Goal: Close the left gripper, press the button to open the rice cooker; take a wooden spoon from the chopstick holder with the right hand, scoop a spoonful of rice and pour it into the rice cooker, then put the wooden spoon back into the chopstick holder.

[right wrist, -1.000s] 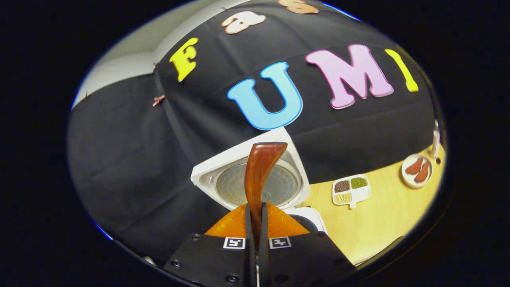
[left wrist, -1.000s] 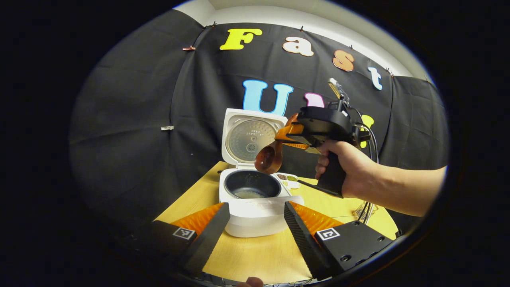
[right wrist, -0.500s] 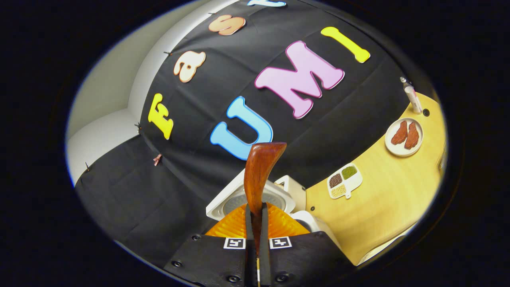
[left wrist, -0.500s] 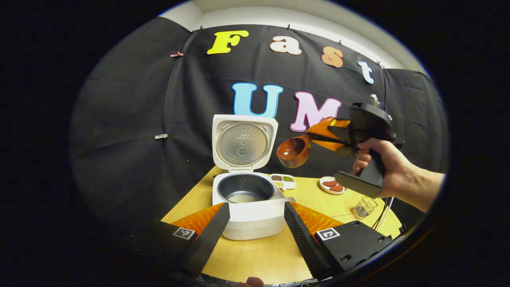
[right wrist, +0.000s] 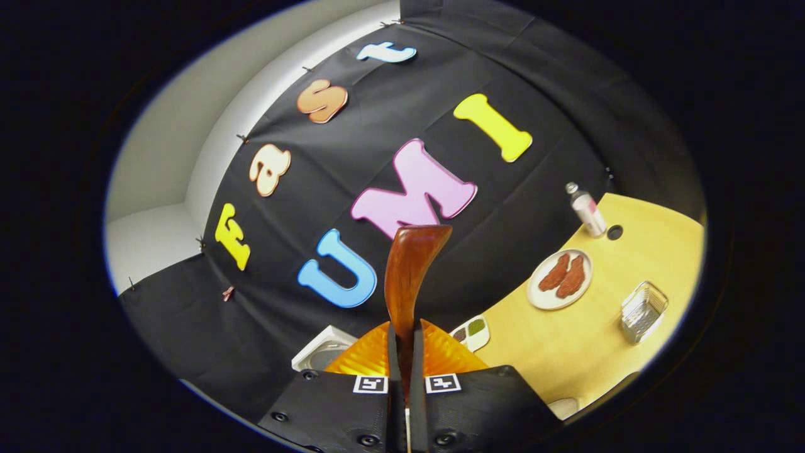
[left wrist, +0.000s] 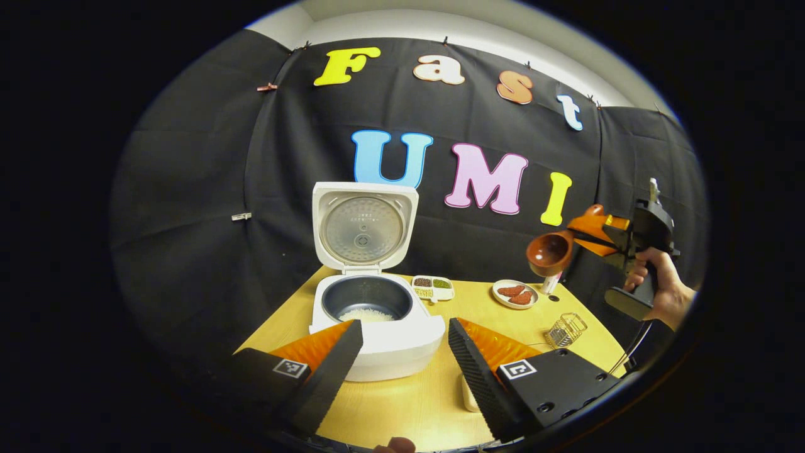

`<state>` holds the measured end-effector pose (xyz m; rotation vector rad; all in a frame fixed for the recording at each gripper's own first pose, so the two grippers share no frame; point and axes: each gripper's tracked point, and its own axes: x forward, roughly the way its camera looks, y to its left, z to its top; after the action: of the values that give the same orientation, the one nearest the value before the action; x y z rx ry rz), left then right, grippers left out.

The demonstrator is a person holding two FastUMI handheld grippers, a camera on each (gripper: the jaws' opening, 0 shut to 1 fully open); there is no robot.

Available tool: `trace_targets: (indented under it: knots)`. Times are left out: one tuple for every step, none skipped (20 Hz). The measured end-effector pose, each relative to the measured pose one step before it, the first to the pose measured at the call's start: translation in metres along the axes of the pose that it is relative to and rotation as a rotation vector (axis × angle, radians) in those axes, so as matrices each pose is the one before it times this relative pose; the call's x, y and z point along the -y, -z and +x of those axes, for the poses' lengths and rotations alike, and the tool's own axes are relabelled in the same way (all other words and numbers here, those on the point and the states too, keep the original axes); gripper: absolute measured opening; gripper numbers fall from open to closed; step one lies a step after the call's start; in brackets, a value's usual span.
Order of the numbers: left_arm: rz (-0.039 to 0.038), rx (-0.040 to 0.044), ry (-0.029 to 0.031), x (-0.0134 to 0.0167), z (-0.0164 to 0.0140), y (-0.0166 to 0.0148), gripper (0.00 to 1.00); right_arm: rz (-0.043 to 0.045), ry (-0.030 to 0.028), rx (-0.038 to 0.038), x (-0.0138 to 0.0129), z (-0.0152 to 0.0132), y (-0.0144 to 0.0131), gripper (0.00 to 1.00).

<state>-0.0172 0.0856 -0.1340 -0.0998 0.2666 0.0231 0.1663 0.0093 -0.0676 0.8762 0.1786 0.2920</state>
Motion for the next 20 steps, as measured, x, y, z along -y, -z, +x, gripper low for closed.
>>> trace_targets:
  knots:
    - [0.00125,-0.00034,-0.00147,0.00230,0.00189,-0.00113,0.95,-0.00251,0.02123,0.01185,0.01683,-0.00567,-0.01014,0.07]
    - [0.00243,-0.00301,-0.00178,0.00364,0.00225,-0.00038,0.95,-0.00388,0.02113,0.00785,0.01617,-0.00413,-0.00813,0.07]
    - [0.00540,-0.00149,-0.00200,0.00362,0.00197,-0.00120,0.95,-0.00250,0.02046,0.00571,0.01690,-0.00343,-0.00816,0.07]
    - [0.00643,0.00017,-0.00028,0.00464,0.00118,-0.00085,0.95,-0.00385,0.02078,0.00570,0.01414,-0.00609,-0.00949,0.07]
    - [0.00596,0.00151,0.00155,0.00485,0.00003,-0.00073,0.95,-0.00344,0.01828,0.00275,0.01579,-0.00254,-0.00716,0.07]
    - [0.00361,-0.00063,0.00188,0.00488,0.00060,0.00008,0.95,-0.00526,0.02050,0.00351,0.01502,-0.00145,-0.00667,0.07]
    - [0.00092,-0.00215,0.00319,0.00492,0.00008,0.00012,0.94,-0.00914,0.01820,-0.00002,0.01701,0.00046,-0.00568,0.07]
    - [-0.00189,-0.00565,0.00113,0.00365,0.00020,0.00153,0.94,-0.01083,0.02023,-0.00107,0.01524,-0.00024,-0.00324,0.07]
    - [-0.00365,-0.00598,0.00128,0.00357,0.00054,0.00122,0.95,-0.01703,0.02326,-0.00536,0.01858,0.00123,-0.00252,0.07]
    - [-0.00243,-0.00722,-0.00072,0.00422,0.00000,0.00155,0.95,-0.01720,0.02001,-0.00443,0.01612,0.00097,-0.00020,0.07]
    - [-0.00002,-0.00512,-0.00150,0.00260,0.00048,0.00092,0.95,-0.01479,0.01838,-0.00227,0.01394,0.00210,-0.00044,0.07]
    - [0.00481,-0.00601,-0.00278,0.00314,0.00100,0.00054,0.95,-0.01613,0.02005,0.00171,0.01492,0.00341,-0.00237,0.07]
    - [0.00811,-0.00519,-0.00584,0.00218,0.00038,-0.00017,0.95,-0.01729,0.02199,0.00645,0.01418,0.00365,-0.00071,0.07]
    - [0.00890,-0.00443,-0.00527,0.00210,0.00021,-0.00058,0.95,-0.02012,0.02321,-0.00094,0.01426,0.00387,0.00190,0.07]
    - [0.00674,-0.00323,-0.00344,0.00221,-0.00050,-0.00065,0.95,-0.01878,0.01303,-0.00454,0.01089,0.00439,0.00313,0.07]
    - [0.00618,-0.00246,-0.00116,0.00289,0.00005,-0.00088,0.95,-0.01852,0.00742,-0.00942,0.00658,0.00321,0.00478,0.07]
    - [0.00556,-0.00263,-0.00085,0.00331,-0.00005,-0.00092,0.95,-0.02410,0.00283,-0.01448,0.00595,0.00579,0.00496,0.07]
    - [0.00699,-0.00343,-0.00271,0.00261,0.00027,0.00029,0.95,-0.02831,0.00374,-0.01349,0.00496,0.00538,0.00660,0.07]
    - [0.00778,-0.00371,-0.00321,0.00293,-0.00037,-0.00006,0.95,-0.03214,0.00642,-0.01548,0.00605,0.00579,0.00633,0.07]
    - [0.00795,-0.00330,-0.00046,0.00289,0.00006,0.00059,0.95,-0.03186,0.00651,-0.01558,0.00422,0.00381,0.00836,0.07]
